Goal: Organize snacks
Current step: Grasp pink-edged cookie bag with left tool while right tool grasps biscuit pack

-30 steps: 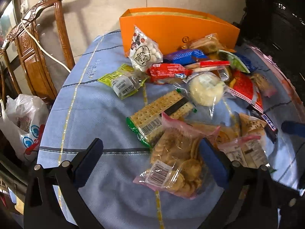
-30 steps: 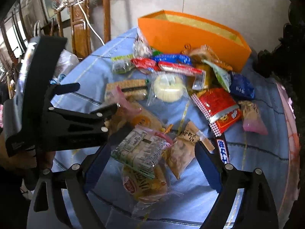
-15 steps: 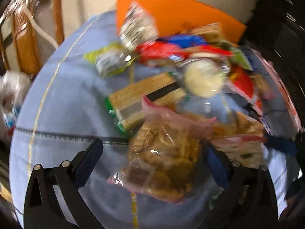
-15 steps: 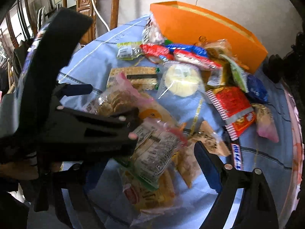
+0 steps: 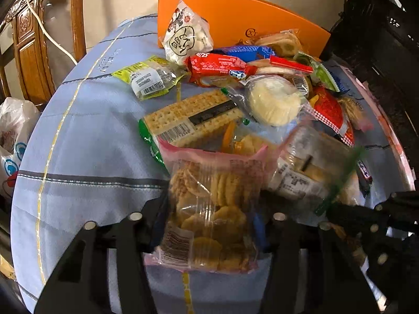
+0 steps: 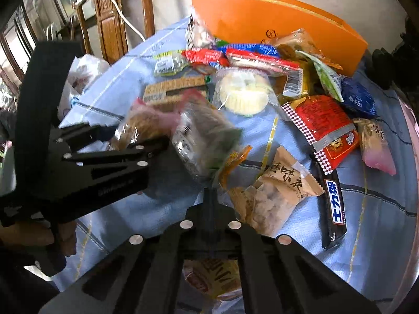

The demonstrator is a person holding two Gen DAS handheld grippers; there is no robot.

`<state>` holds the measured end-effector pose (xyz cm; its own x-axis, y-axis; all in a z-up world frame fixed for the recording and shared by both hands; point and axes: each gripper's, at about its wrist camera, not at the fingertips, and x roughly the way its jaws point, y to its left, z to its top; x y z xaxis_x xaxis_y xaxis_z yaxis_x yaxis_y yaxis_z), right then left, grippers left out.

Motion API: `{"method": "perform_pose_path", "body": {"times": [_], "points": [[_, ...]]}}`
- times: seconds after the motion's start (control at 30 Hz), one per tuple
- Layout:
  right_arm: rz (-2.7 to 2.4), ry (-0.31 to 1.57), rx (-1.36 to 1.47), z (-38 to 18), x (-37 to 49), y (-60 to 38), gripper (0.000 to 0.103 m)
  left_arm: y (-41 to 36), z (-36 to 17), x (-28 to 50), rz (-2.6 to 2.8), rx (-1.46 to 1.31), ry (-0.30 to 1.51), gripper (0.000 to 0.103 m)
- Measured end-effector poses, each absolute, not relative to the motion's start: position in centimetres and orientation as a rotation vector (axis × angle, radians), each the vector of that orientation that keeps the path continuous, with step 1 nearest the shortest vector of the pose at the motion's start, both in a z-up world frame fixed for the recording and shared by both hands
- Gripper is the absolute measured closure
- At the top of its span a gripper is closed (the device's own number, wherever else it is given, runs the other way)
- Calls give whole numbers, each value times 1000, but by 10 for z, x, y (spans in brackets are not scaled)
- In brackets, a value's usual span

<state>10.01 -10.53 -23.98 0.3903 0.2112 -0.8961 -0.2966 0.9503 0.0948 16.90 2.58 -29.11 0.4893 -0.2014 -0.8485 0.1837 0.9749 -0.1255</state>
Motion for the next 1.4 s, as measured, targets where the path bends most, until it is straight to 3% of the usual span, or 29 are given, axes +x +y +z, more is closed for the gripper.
{"method": "perform_pose_path", "body": {"times": [0.47,0.5,0.53,0.57,0.6,0.8,0.83,0.87,0.93,0.97,1.07,1.4], "points": [[376,1163,104,-243,107,-126,100,41,-279,160,-233,-79,1026,54],[364,1160,121,-243,110,-128,83,43,-278,159,-233,-85,1026,54],[343,1155,125,-244,113,-129,47,43,-277,159,-235,-94,1027,54],[340,1134,147,-243,114,-131,38,45,-276,159,-235,-97,1027,54],[331,1115,147,-241,116,-131,38,47,-275,159,-233,-96,1026,54],[324,1133,125,-251,130,-119,38,58,-273,159,-207,-101,1025,54],[323,1141,114,-255,134,-116,42,60,-273,159,-203,-103,1028,54],[331,1141,102,-256,137,-112,62,61,-273,160,-200,-103,1030,54],[355,1144,78,-257,141,-105,68,63,-272,160,-198,-97,1029,54],[359,1140,58,-254,139,-103,79,63,-272,160,-198,-97,1028,54],[385,1133,33,-247,131,-99,87,66,-270,161,-194,-106,1029,54],[387,994,133,-179,110,-134,89,56,-247,164,-235,-119,985,54]]}}
